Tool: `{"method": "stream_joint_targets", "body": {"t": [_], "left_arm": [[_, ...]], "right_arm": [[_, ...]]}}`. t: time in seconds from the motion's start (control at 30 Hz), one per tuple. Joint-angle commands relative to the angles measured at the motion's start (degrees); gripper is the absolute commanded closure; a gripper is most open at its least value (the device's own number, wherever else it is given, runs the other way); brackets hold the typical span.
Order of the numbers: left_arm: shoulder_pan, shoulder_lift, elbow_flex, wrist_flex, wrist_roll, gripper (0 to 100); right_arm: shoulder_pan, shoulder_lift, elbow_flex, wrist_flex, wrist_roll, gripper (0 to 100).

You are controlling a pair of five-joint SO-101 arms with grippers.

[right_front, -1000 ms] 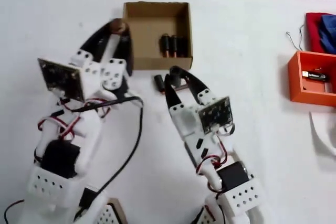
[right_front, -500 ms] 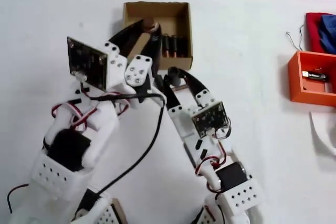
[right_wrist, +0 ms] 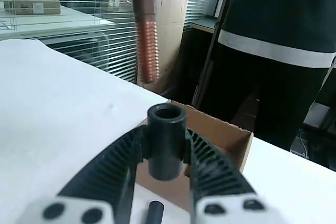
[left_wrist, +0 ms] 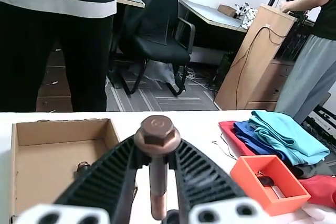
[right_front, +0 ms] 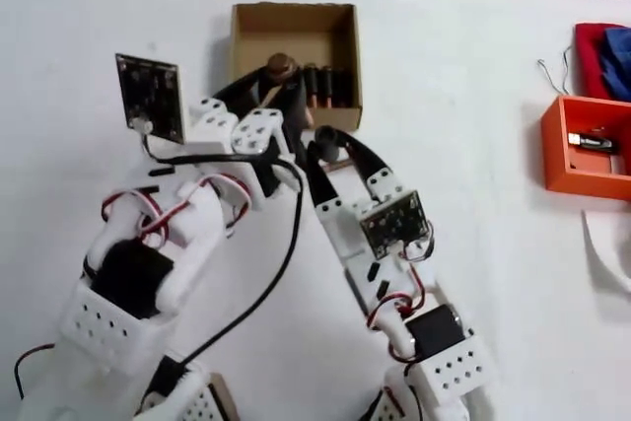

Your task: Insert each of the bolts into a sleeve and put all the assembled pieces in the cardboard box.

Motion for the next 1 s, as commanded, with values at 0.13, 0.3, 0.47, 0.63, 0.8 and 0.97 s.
{"method": "stream_joint_targets", "body": {"t": [0.13, 0.3, 0.47, 0.63, 0.8, 0.97], "left_arm": [[0.88, 0.09, -2.86, -0.18, 0.26, 97], [3.08, 0.18, -2.86, -0.26, -5.27, 97], [3.16, 0.18, -2.77, -1.05, -7.21, 97], [3.25, 2.2, -3.21, -1.05, -7.21, 97], [4.13, 4.04, -3.47, -2.73, -7.38, 97], [3.78, 3.96, -4.35, -2.99, -7.38, 97]], "right_arm": [[0.22, 0.22, -0.53, -1.19, 0.44, 97.5], [0.22, 0.22, -0.53, -1.1, 0.44, 97.5], [0.22, 0.22, -0.53, -1.01, 0.44, 97.5], [0.22, 0.22, -0.53, -1.01, 0.44, 97.5], [0.22, 0.22, -0.44, -1.01, 0.44, 97.5], [0.22, 0.22, -0.44, -1.01, 0.44, 97.5]]}}
